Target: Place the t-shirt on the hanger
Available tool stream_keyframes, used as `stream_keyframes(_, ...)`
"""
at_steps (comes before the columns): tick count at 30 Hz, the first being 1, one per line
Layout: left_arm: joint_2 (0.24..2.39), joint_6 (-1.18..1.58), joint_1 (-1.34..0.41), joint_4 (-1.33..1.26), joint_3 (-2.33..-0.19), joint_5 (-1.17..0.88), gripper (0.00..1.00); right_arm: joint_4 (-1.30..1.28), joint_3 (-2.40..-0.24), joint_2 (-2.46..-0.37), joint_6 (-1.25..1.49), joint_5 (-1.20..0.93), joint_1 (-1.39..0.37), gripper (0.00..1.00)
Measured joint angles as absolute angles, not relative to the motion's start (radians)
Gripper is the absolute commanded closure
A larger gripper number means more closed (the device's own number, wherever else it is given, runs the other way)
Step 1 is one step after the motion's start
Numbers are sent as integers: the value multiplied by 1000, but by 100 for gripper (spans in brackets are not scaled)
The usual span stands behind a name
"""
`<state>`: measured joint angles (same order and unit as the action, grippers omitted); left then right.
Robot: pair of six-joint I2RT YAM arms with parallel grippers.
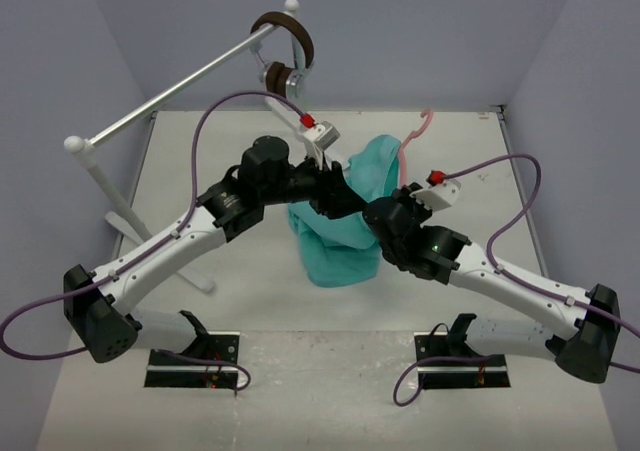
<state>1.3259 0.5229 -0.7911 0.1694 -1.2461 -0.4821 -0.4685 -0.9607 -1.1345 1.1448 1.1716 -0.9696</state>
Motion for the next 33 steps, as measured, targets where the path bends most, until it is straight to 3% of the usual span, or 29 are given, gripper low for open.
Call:
stream_keyframes(7,1397,545,-642,173,-1326,-434,39,-75,-669,-1046,893,1105,-968,100)
stream_keyframes(19,1746,616,-650,50,-1483,-584,29,614,-290,-905,417,864,-968,100)
stream_keyframes(27,1786,588,-650,48,-1492,-592,30,844,-150,-790,219,706,-968,100)
stream_keyframes(31,1783,428,-649,140,-1550,-590,29,880,-118,-694,175,661,-964,100)
stream_keyframes(32,1782,380,-648,186,-1576,-579,28,885,-108,-663,167,651,-960,100)
stream_keyframes(33,1778,330,-648,224,-1600,-563,10,889,-99,-632,159,641,-958,100)
